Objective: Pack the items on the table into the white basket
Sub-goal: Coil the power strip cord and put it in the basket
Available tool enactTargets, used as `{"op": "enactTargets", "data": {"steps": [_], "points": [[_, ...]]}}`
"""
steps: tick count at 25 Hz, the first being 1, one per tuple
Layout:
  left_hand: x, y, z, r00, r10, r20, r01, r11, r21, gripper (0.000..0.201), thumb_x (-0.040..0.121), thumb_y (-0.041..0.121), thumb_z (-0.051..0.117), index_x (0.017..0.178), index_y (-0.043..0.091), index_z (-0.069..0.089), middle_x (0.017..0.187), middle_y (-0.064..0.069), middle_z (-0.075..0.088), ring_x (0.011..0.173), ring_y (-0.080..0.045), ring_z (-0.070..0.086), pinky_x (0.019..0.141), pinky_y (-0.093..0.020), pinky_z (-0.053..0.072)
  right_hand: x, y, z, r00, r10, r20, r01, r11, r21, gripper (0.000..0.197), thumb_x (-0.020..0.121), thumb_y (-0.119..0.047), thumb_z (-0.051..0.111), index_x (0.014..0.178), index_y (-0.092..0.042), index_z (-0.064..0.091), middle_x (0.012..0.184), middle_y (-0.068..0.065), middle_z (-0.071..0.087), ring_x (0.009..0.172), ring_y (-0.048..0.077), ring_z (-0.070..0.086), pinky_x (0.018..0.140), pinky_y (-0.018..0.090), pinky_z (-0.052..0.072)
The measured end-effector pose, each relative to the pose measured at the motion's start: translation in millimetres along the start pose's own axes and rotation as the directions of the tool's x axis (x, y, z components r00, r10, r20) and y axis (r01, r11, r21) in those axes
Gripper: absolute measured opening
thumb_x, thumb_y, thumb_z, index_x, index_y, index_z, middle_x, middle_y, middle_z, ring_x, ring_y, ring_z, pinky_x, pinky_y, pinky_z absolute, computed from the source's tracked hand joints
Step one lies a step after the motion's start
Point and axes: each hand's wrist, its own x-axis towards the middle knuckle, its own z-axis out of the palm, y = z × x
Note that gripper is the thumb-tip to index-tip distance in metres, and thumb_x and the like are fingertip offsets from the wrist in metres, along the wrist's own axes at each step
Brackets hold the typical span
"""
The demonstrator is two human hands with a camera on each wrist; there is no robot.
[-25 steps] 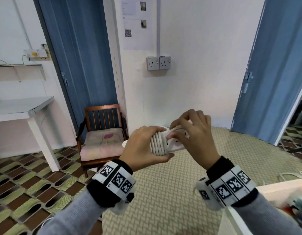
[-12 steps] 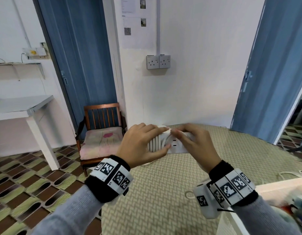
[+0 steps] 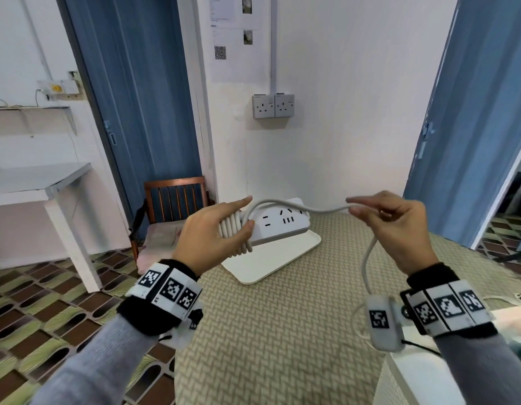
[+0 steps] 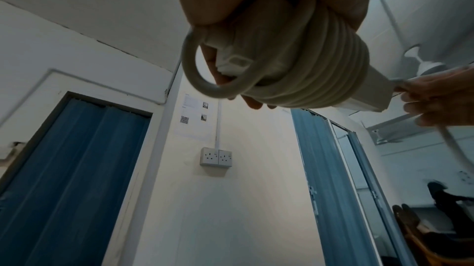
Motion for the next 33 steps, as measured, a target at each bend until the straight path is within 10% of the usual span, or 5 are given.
{"op": "enactTargets", "data": {"steps": [5, 10, 20, 25, 33], "points": [[2, 14, -5, 0.985, -0.079, 0.153, 0.119, 0.954, -0.274, 0.053, 0.077, 0.055, 0.055, 0.129, 0.057, 0.043, 0.105, 0.025, 0.065, 0.097, 0.001, 0.061, 0.085, -0.012, 0.048, 21, 11, 26, 0.97, -0.09, -0.228, 0.08, 0.996, -0.049, 0.019, 0.075, -0.003, 0.077, 0.092, -0.011, 0.074, 0.08, 0.009, 0.069, 0.067, 0.005, 0.06, 0.066, 0.017, 0.048], [21, 24, -9, 0.971, -0.231, -0.057, 0.149, 0.778, -0.61, 0.03, 0.094, 0.011, 0.055, 0.121, 0.022, 0.063, 0.109, 0.019, 0.065, 0.093, 0.003, 0.063, 0.078, -0.014, 0.05, -23, 26, 67, 0.995, -0.028, 0.098, 0.028, 1.0, -0.005, 0.018, 0.069, 0.008, 0.077, 0.083, -0.003, 0.075, 0.072, -0.001, 0.064, 0.064, -0.004, 0.059, 0.062, 0.011, 0.044], [2, 26, 15, 0.999, -0.033, 0.011, 0.034, 0.997, -0.073, 0.047, 0.079, 0.071, 0.042, 0.105, 0.035, 0.059, 0.094, 0.027, 0.058, 0.088, 0.005, 0.055, 0.078, -0.024, 0.048, -35, -34, 71, 0.87, -0.463, 0.171, 0.492, 0.837, -0.239, 0.01, 0.082, -0.01, 0.068, 0.091, -0.013, 0.071, 0.079, -0.009, 0.058, 0.08, 0.011, 0.051, 0.074, 0.026, 0.044], [3, 43, 10, 0.994, 0.085, 0.071, -0.08, 0.994, -0.068, 0.071, 0.052, 0.073, 0.075, 0.109, 0.035, 0.058, 0.1, 0.022, 0.06, 0.093, 0.001, 0.056, 0.08, -0.021, 0.048, -9, -19, 61, 0.946, -0.286, 0.149, 0.323, 0.844, -0.428, 0.037, 0.078, -0.055, 0.06, 0.099, -0.026, 0.071, 0.093, -0.009, 0.062, 0.09, 0.011, 0.055, 0.078, 0.036, 0.044], [2, 40, 19, 0.965, 0.222, 0.141, -0.25, 0.94, 0.23, 0.074, 0.061, 0.074, 0.06, 0.117, 0.026, 0.056, 0.104, 0.014, 0.062, 0.089, -0.008, 0.055, 0.077, -0.033, 0.04, -13, -11, 65, 0.985, -0.146, 0.093, 0.164, 0.959, -0.23, 0.037, 0.073, -0.056, 0.063, 0.078, -0.021, 0.073, 0.078, -0.008, 0.065, 0.073, 0.009, 0.062, 0.063, 0.04, 0.05]]}}
